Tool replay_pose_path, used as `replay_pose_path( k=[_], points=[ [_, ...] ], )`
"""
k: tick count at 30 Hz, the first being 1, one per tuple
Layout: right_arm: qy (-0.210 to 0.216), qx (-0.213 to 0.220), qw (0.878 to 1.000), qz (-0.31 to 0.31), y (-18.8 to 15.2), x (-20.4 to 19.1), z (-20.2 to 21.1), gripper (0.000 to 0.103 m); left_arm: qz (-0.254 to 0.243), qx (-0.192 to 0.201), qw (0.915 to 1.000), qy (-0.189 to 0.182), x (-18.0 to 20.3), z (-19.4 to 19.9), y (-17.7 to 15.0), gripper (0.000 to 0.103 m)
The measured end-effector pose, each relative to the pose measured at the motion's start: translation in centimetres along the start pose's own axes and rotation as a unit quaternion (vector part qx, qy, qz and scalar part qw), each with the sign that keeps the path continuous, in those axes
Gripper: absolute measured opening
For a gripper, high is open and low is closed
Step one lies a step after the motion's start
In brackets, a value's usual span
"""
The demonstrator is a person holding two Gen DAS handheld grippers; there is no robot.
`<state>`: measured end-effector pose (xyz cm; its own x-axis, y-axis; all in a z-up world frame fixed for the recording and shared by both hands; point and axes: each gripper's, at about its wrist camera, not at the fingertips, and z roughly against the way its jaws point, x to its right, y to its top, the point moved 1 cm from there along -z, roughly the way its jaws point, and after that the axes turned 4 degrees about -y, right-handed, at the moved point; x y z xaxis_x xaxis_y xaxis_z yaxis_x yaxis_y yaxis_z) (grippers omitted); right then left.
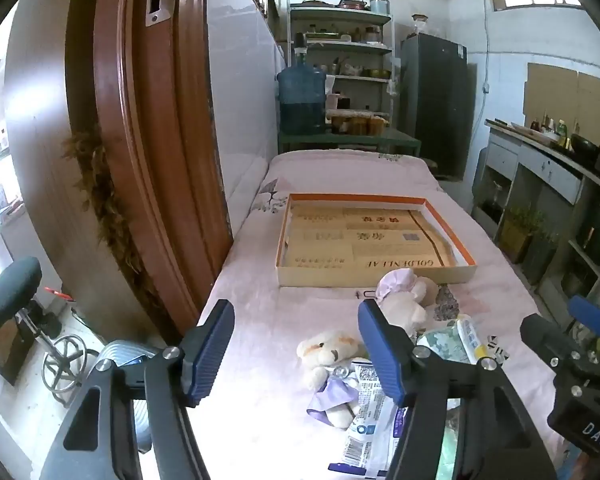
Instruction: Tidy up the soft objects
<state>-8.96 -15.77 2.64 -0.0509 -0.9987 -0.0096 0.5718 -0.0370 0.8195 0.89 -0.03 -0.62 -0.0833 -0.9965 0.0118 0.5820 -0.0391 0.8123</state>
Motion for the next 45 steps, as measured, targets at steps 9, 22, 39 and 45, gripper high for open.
replay_pose_path(
  k=[9, 22, 39, 45],
  points=[
    [0.01, -0.011, 1.0, -0.004, -0.4, 0.3, -0.6, 0.08, -0.006, 0.002, 0.9999, -0.009, 0.9, 0.1, -0.2, 0.064],
    [0.014, -0.018, 1.0, -0.002, -0.7, 0.2, -1.3, 0.08, 0.003, -0.003, 0.9999, -0.013, 1.1, -0.3, -0.9, 0.064],
    [0.02, -0.025, 0.999, 0.001, -1.2, -0.1, -1.8, 0.08, 0.017, -0.004, 0.9997, -0.016, 0.8, -0.1, -1.3, 0.064],
    [0.02, -0.025, 0.999, 0.002, -1.2, -0.2, -1.9, 0.08, 0.018, -0.003, 0.9997, -0.016, 0.7, -0.1, -1.3, 0.064]
  ],
)
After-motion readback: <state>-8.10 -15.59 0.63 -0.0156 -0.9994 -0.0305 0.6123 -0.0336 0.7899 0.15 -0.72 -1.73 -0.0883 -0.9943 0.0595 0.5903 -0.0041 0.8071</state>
